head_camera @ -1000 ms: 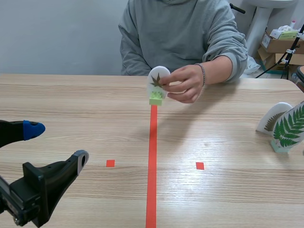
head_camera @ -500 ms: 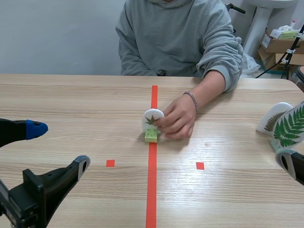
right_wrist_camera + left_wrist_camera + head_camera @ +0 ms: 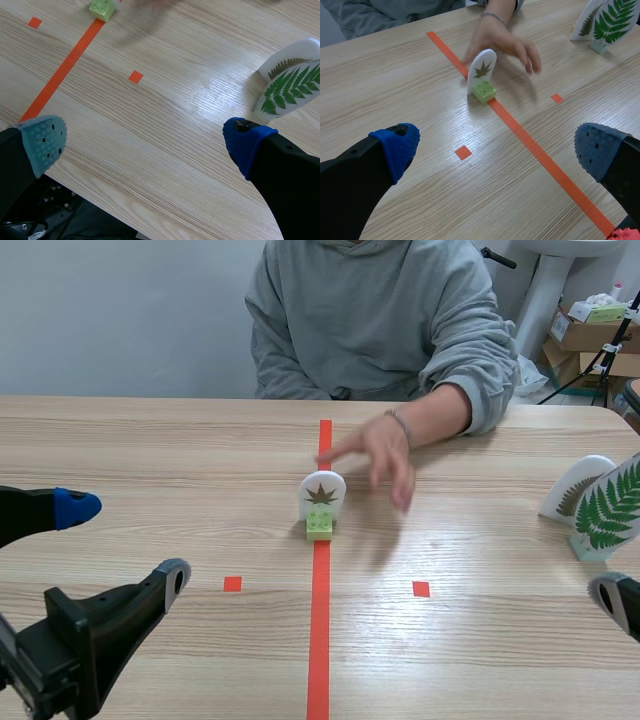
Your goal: Do the leaf sorting experiment
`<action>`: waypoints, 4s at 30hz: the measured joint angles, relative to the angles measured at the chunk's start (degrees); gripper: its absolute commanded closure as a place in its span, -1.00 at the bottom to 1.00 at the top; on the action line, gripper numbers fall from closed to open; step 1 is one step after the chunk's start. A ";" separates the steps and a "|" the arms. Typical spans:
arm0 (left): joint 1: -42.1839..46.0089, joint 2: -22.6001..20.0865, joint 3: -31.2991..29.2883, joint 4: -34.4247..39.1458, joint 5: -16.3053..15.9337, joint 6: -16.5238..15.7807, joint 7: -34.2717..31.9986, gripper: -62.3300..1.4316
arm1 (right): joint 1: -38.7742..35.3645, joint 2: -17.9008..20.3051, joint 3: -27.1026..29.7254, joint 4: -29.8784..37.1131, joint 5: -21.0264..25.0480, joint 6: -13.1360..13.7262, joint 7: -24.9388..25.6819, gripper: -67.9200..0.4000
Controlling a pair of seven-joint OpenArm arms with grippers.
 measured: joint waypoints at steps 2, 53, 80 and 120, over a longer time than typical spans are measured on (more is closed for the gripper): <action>0.00 0.00 0.00 0.00 0.00 0.00 0.00 -1.00 | 0.00 0.00 0.00 0.00 0.00 0.00 0.00 -0.93; 0.00 0.00 0.00 0.00 0.00 0.00 0.00 -1.00 | 0.13 0.00 0.00 -0.04 -0.17 0.00 0.00 -0.93; -57.05 -0.59 40.87 -47.60 7.63 -3.08 -3.45 -1.00 | 0.13 0.00 0.00 -0.07 -2.38 0.00 0.00 -0.93; -73.31 20.00 46.07 -79.91 19.61 3.67 -10.97 0.64 | 0.13 0.02 0.00 -0.07 -2.36 0.00 0.24 -0.93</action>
